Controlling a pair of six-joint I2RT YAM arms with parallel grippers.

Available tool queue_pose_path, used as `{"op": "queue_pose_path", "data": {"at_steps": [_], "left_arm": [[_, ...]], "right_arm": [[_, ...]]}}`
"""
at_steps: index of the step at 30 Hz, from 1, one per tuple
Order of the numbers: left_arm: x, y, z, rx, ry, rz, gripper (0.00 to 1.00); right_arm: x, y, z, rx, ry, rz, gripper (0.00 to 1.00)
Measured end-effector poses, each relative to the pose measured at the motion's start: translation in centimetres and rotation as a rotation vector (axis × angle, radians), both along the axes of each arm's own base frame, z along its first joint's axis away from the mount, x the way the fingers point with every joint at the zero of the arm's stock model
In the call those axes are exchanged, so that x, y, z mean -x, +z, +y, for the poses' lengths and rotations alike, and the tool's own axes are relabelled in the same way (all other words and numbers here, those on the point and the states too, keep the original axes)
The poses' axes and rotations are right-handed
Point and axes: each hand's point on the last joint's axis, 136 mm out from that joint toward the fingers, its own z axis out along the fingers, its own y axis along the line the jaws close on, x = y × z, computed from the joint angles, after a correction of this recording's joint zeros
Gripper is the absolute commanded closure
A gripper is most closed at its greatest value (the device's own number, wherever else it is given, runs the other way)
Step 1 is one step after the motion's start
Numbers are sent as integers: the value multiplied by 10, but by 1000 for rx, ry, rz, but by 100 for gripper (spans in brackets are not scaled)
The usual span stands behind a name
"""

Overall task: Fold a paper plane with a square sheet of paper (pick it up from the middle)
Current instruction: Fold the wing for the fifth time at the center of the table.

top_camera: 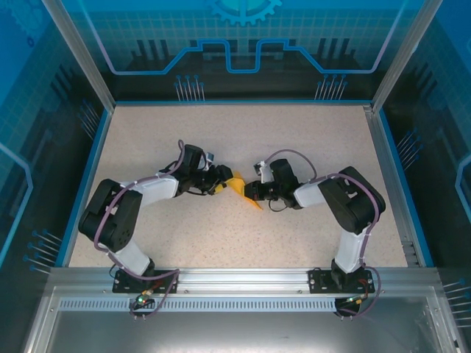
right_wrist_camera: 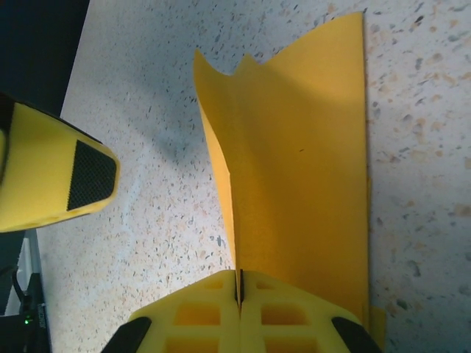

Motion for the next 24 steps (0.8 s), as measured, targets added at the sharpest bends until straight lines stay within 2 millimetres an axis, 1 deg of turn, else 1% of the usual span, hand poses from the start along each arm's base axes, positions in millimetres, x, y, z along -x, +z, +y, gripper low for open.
{"op": "queue_pose_path", "data": {"at_steps": [5,12,24], "left_arm": [[0,-12,-3,9,-16,22,52],[0,-24,-9,16,-37,38,55],[-9,-28,-19,31,-58,15,59]], "right_arm": [[-6,3,-3,-40,-20,35,99],[-4,-6,-4,-70,-30,119,99],[-5,-7,-9,-98,-59,181,99]]}}
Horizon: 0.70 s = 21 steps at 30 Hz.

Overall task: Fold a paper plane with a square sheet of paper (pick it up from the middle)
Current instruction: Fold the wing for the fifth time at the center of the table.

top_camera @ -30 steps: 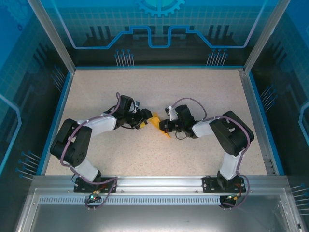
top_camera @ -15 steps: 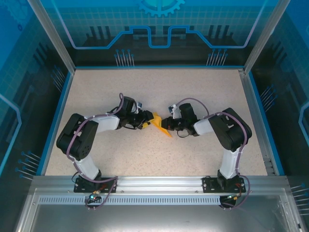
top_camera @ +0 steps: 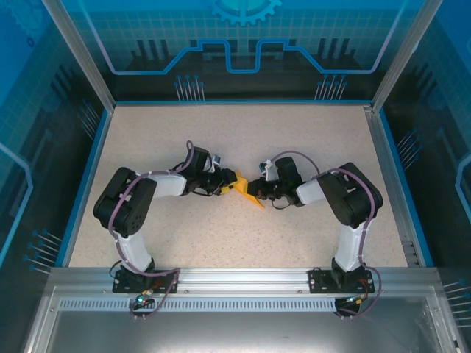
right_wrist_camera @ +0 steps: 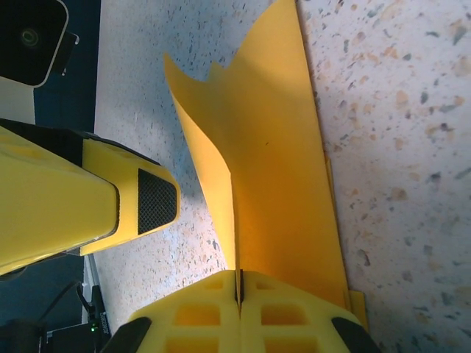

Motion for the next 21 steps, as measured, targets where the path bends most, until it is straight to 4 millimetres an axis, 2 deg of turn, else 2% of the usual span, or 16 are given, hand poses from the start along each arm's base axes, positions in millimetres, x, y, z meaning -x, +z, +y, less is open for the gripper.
{"op": "queue_pose_path", "data": {"at_steps": [10,21], "left_arm": [[-2,1,-10,4,-33,-20,60],[-6,-8,-15,4,-51,-4,62]], "right_arm": [[-1,-6,-3,5,-22,48,100],[-6,-7,-5,-13,-55,99,99]]}}
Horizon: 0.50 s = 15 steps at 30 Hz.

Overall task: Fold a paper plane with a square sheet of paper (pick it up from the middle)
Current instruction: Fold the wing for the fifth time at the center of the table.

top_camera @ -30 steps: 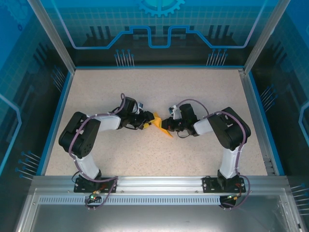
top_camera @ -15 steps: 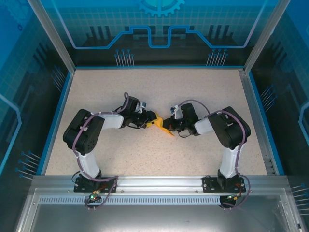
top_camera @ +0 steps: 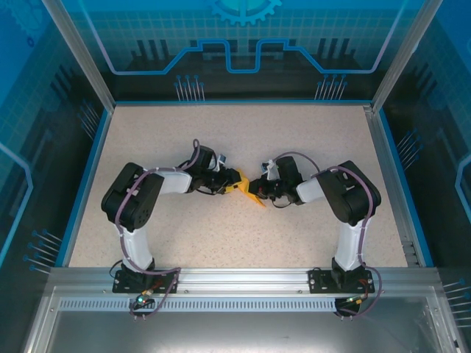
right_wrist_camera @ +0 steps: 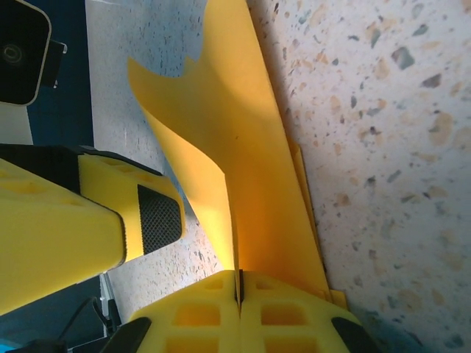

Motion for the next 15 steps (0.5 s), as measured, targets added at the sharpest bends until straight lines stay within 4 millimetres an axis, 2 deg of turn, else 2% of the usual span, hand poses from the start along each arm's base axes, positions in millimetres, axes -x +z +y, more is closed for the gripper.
{"op": "queue_pose_path", "data": {"at_steps": [15], "left_arm": [[-5,-5,-7,3,-28,-4,66]], "right_arm": [[-1,-1,-1,-4,-16,33,100]]}}
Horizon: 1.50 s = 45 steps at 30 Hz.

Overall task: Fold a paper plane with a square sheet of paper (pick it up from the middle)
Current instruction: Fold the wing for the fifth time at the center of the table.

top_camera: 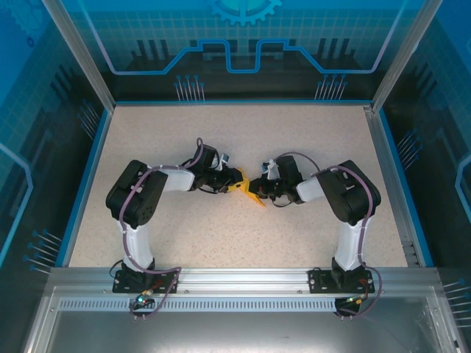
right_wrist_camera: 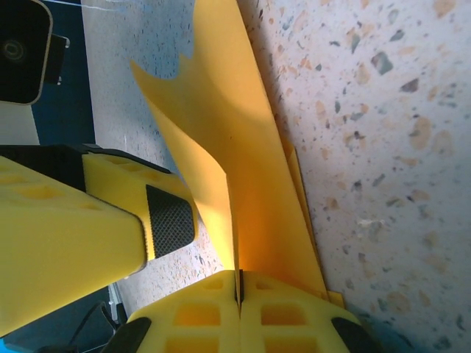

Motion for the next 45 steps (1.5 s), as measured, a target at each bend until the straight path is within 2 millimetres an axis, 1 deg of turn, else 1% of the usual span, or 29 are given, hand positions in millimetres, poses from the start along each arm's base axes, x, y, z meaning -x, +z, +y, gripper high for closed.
{"op": "queue_pose_path", "data": {"at_steps": [5,24,36,40,45], "left_arm": [[0,-6,0,-6,-2,11,67],[-2,-12,0,-35,0,66,68],[-3,-14,1,-77,6,132,68],[-2,-15,1,-93,-2,137,68],[-2,-15,1,-96,-5,141,68]], "right_arm": [[0,0,0,1,0,3,99],[0,-1,0,5,3,23,94],[0,3,1,15,26,31,84],[5,5,-1,32,44,28,80],[14,5,-6,64,70,36,79]]}}
